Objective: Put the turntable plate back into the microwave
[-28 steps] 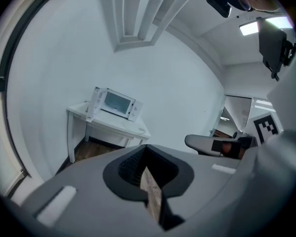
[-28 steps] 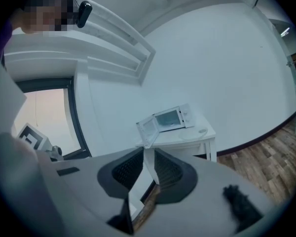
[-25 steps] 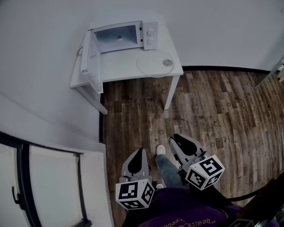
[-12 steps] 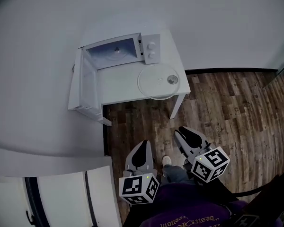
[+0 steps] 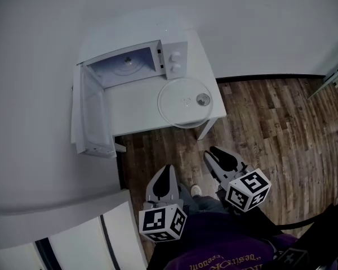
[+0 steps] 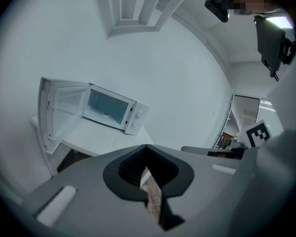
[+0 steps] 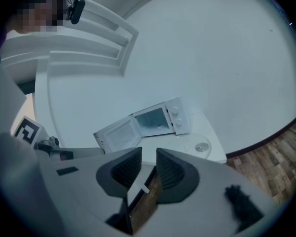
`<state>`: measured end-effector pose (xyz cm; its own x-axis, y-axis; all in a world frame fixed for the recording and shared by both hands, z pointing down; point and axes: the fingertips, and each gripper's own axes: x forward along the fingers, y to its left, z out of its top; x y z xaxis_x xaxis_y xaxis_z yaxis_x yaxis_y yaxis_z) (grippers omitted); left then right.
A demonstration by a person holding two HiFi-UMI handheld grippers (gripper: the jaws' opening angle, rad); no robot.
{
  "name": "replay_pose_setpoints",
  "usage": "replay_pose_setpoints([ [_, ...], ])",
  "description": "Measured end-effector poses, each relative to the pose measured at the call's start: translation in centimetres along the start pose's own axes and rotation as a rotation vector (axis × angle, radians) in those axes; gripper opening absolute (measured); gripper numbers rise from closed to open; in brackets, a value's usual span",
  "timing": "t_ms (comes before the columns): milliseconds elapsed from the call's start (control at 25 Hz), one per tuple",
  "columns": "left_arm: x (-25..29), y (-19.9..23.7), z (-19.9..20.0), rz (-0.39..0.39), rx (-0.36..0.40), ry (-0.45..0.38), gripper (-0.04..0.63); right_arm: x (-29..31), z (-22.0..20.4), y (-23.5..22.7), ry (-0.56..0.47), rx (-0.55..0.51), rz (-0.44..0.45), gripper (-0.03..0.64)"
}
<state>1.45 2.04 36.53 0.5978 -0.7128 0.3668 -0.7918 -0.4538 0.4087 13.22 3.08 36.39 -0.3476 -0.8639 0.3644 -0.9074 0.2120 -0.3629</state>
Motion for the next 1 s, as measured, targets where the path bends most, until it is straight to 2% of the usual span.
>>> replay_pose_setpoints([
  [200,4.9,2.2,3.4,-0.060,0.033,0.017,0.008,4.1,1.6,-2.4,0.005,0.037,-0.062,0.084],
  [280,6.9,2.9,4.9,-0.092,0.053,0.022,0.008,5.7,2.0,-3.5,0.020,0.021,-0.099,0.084],
  [400,9.8,3.6,5.5,-0.143,0.053,0.059,0.008,7.8,1.7,-5.5,0.049,0.051,-0.150,0.087],
  [480,11.6,4.1,5.1,-0.176,0.050,0.107,0.008,8.9,1.1,-7.0,0.068,0.104,-0.192,0.096],
  [680,14.9,4.8,3.0,-0.274,0.051,0.250,0.008,9.4,-1.4,-10.3,0.134,0.191,-0.364,0.114],
  [840,17.4,5.3,1.4,-0.314,0.057,0.295,0.008,9.9,-3.3,-12.3,0.145,0.308,-0.385,0.131],
  [960,18.1,4.9,-0.7,-0.349,-0.025,0.334,0.014,10.4,-5.5,-13.8,0.160,0.419,-0.392,0.146],
  [1000,18.2,4.8,-1.3,-0.358,-0.055,0.349,0.110,10.7,-6.3,-14.2,0.167,0.448,-0.388,0.147],
])
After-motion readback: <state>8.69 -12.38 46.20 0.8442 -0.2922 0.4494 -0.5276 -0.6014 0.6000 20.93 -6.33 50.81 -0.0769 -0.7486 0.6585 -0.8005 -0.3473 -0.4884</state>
